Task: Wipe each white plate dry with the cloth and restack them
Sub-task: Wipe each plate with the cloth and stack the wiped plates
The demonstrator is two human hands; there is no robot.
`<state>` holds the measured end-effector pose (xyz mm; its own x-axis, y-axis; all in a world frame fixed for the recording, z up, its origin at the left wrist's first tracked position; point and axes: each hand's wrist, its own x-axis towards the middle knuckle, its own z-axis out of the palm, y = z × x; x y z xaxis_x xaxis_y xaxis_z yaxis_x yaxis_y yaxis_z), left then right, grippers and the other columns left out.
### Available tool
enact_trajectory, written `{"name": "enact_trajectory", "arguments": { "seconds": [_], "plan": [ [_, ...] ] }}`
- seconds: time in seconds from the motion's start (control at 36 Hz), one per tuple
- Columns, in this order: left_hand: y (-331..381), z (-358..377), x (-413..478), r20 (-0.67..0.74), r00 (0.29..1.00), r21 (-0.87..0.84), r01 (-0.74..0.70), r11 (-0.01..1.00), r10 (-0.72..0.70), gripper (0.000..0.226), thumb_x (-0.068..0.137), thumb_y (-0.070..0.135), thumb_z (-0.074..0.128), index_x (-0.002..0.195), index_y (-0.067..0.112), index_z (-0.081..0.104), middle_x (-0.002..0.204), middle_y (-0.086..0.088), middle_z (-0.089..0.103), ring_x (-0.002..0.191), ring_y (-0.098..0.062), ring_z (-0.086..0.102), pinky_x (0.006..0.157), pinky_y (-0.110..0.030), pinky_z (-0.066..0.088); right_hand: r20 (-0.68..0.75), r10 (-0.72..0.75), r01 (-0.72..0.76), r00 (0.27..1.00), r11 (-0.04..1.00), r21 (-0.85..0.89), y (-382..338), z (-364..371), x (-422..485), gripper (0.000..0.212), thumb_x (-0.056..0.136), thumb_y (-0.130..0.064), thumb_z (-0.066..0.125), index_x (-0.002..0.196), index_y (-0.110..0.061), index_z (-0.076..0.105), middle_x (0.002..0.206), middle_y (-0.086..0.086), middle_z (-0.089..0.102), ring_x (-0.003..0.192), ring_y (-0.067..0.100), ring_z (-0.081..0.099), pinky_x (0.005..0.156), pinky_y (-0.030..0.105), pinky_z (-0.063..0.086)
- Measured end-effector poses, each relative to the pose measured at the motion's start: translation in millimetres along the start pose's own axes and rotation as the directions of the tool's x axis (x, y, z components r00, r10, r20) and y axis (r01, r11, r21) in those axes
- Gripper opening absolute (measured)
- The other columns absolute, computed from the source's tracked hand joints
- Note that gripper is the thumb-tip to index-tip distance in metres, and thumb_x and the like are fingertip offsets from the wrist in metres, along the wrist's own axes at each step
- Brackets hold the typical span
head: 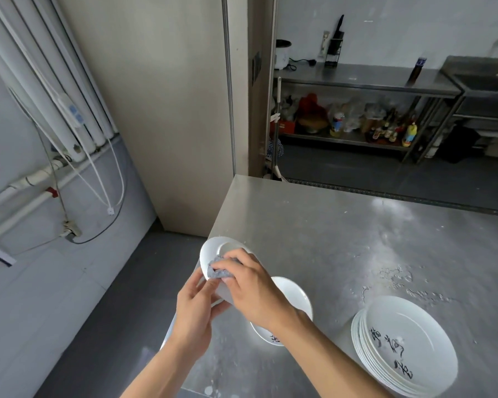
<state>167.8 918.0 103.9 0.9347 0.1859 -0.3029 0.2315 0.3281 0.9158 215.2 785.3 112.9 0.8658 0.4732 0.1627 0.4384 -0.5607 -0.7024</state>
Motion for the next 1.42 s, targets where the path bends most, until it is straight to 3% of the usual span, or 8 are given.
{"name": "enact_trajectory", "arguments": {
  "seconds": [0.28, 0.36, 0.56, 0.78, 0.86, 1.08, 1.25, 1.42],
  "plan": [
    [7.9, -19.5, 20.2, -0.104, 0.992, -0.165, 0.05, 0.985, -0.068, 0.025, 0.109, 0.012, 0.051, 0.124, 0.016, 0.071, 0.118, -0.017, 0.077, 0.103, -0.035, 0.077, 0.075, -0.032, 0.064, 0.022, -0.057, 0.057, 0.998, 0.998, -0.028, 28.2, 4.8, -16.9, 0.042, 0.094, 0.002, 0.053, 0.117, -0.031, 0.066, 0.13, -0.017, 0.044, 0.119, 0.008, 0.045, 0.097, 0.005, 0.034],
    [9.6, -29.6, 23.8, -0.078, 0.995, -0.163, 0.056, 0.985, -0.07, 0.026, 0.108, 0.013, 0.052, 0.128, 0.016, 0.07, 0.122, -0.013, 0.076, 0.109, -0.034, 0.075, 0.079, -0.033, 0.064, -0.016, -0.045, 0.044, 0.999, 0.997, -0.067, 41.7, 4.4, -21.1, 0.044, 0.091, 0.007, 0.057, 0.114, -0.029, 0.067, 0.134, -0.013, 0.046, 0.119, 0.011, 0.049, 0.097, 0.017, 0.042],
    [10.3, -39.7, 19.2, 0.054, 0.991, -0.074, 0.128, 0.989, -0.124, 0.027, 0.106, 0.016, 0.056, 0.126, 0.023, 0.074, 0.125, -0.01, 0.075, 0.106, -0.026, 0.074, 0.099, -0.048, 0.057, -0.154, 0.105, -0.104, 0.982, 0.994, 0.014, 65.5, -10.1, -22.8, 0.036, 0.095, 0.005, 0.051, 0.117, -0.016, 0.07, 0.125, -0.003, 0.051, 0.113, 0.008, 0.054, 0.1, 0.02, 0.041],
    [11.1, -28.7, -0.2, 0.258, 0.951, 0.052, 0.159, 0.986, -0.167, 0.039, 0.091, 0.029, 0.074, 0.13, 0.023, 0.071, 0.118, -0.017, 0.074, 0.097, -0.032, 0.073, 0.086, -0.049, 0.062, -0.266, 0.226, -0.218, 0.937, 0.974, 0.059, 63.7, -31.4, -1.9, 0.036, 0.094, 0.004, 0.048, 0.112, -0.018, 0.071, 0.117, -0.007, 0.056, 0.104, 0.009, 0.059, 0.094, 0.014, 0.041],
    [11.1, -21.0, -4.8, 0.275, 0.945, 0.118, 0.148, 0.982, -0.175, 0.039, 0.09, 0.033, 0.072, 0.129, 0.026, 0.072, 0.121, -0.018, 0.074, 0.102, -0.038, 0.073, 0.094, -0.057, 0.06, -0.263, 0.163, -0.155, 0.951, 0.987, 0.054, 48.7, -34.0, 4.0, 0.039, 0.093, 0.005, 0.048, 0.115, -0.018, 0.072, 0.123, -0.007, 0.055, 0.109, 0.008, 0.058, 0.094, 0.003, 0.034],
    [-2.7, -5.0, -3.2, 0.211, 0.965, 0.077, 0.144, 0.987, -0.157, 0.028, 0.108, 0.011, 0.053, 0.118, 0.023, 0.076, 0.118, -0.017, 0.076, 0.103, -0.036, 0.076, 0.078, -0.04, 0.063, -0.005, -0.209, 0.209, 0.978, 0.978, -0.001, 7.4, -21.4, -0.2, 0.037, 0.089, 0.001, 0.048, 0.112, -0.017, 0.071, 0.135, -0.002, 0.054, 0.117, 0.018, 0.056, 0.102, 0.027, 0.044],
    [2.5, -12.4, 3.4, 0.099, 0.989, 0.023, 0.104, 0.994, -0.106, 0.044, 0.103, -0.008, 0.043, 0.114, 0.017, 0.078, 0.112, -0.019, 0.077, 0.102, -0.034, 0.076, 0.076, -0.035, 0.063, 0.021, -0.24, 0.238, 0.971, 0.969, 0.063, 0.9, -13.2, -14.5, 0.029, 0.095, -0.001, 0.05, 0.11, -0.016, 0.07, 0.137, -0.004, 0.053, 0.116, 0.013, 0.055, 0.099, 0.011, 0.036],
    [10.6, -26.5, 10.3, 0.024, 0.995, -0.095, 0.102, 0.99, -0.1, 0.024, 0.109, 0.014, 0.052, 0.121, 0.01, 0.073, 0.109, -0.021, 0.075, 0.08, -0.026, 0.072, 0.071, -0.035, 0.063, 0.079, -0.32, 0.324, 0.944, 0.945, -0.048, 11.5, -10.0, -27.0, 0.028, 0.094, -0.002, 0.053, 0.106, -0.017, 0.073, 0.137, 0.0, 0.05, 0.125, 0.018, 0.047, 0.1, 0.027, 0.045]
  ]
}}
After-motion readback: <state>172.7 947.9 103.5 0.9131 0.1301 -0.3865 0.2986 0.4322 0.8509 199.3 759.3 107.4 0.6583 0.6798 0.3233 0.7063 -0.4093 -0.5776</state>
